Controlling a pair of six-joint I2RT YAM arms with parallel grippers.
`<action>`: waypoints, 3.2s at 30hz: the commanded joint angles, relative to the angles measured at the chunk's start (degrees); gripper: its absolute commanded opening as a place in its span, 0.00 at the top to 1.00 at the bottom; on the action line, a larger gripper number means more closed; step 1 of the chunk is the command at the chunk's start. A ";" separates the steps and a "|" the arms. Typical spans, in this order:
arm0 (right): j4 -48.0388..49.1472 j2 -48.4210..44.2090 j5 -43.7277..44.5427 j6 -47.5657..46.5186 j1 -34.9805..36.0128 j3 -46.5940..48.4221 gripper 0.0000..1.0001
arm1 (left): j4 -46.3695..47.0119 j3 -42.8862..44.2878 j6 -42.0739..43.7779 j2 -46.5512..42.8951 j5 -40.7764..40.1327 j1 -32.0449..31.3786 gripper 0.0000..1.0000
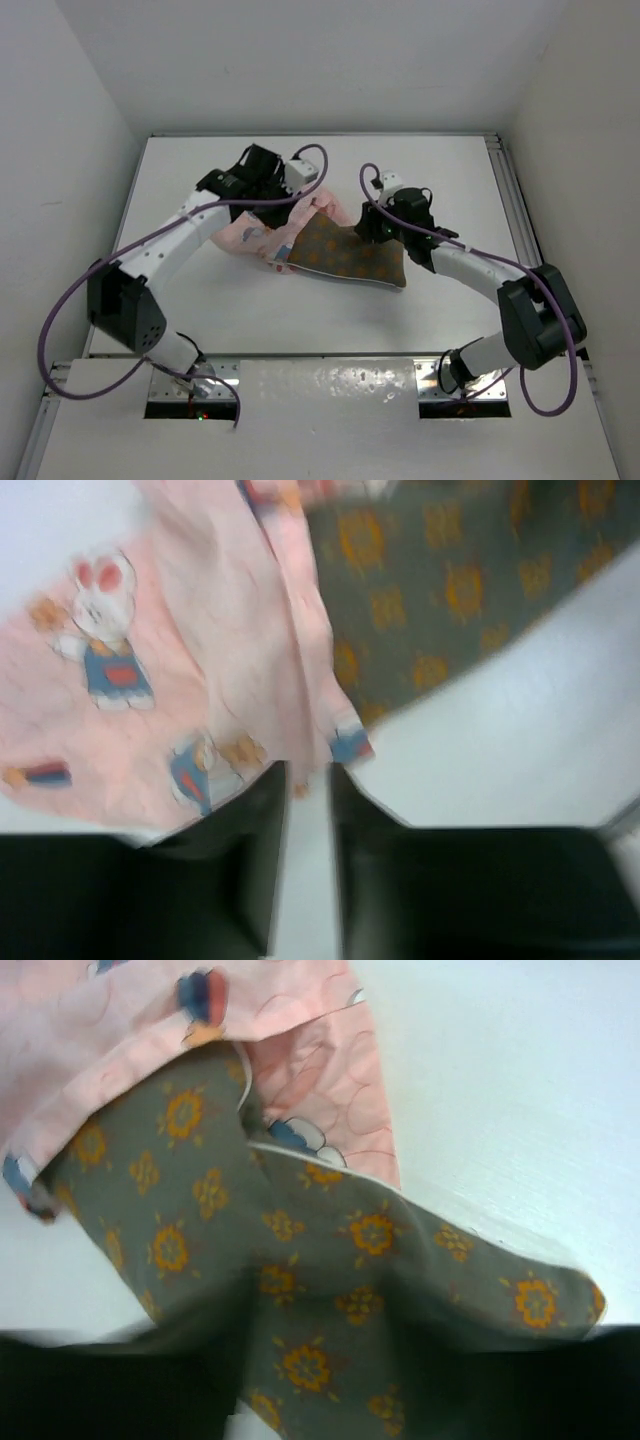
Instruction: Put the pillow into the pillowcase
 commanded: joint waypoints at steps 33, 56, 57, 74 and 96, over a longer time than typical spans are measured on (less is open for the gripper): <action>25.91 12.08 -9.58 23.09 3.69 -1.35 1.00 | -1.62 1.92 1.64 6.97 2.78 -10.53 1.00; 49.89 1.52 -2.10 43.87 2.01 -12.89 1.00 | 0.84 -1.16 2.88 6.70 11.32 -6.92 0.92; 51.65 3.01 -2.37 44.31 3.06 -12.01 1.00 | 0.75 0.15 3.23 6.96 13.77 -7.37 0.92; 52.46 16.38 -4.74 41.94 4.91 -9.19 1.00 | 2.77 1.93 -1.95 8.20 12.52 -5.26 0.65; 47.36 15.16 -8.35 37.81 6.76 -9.28 1.00 | 13.51 -4.85 -7.05 12.07 -10.56 -4.65 0.94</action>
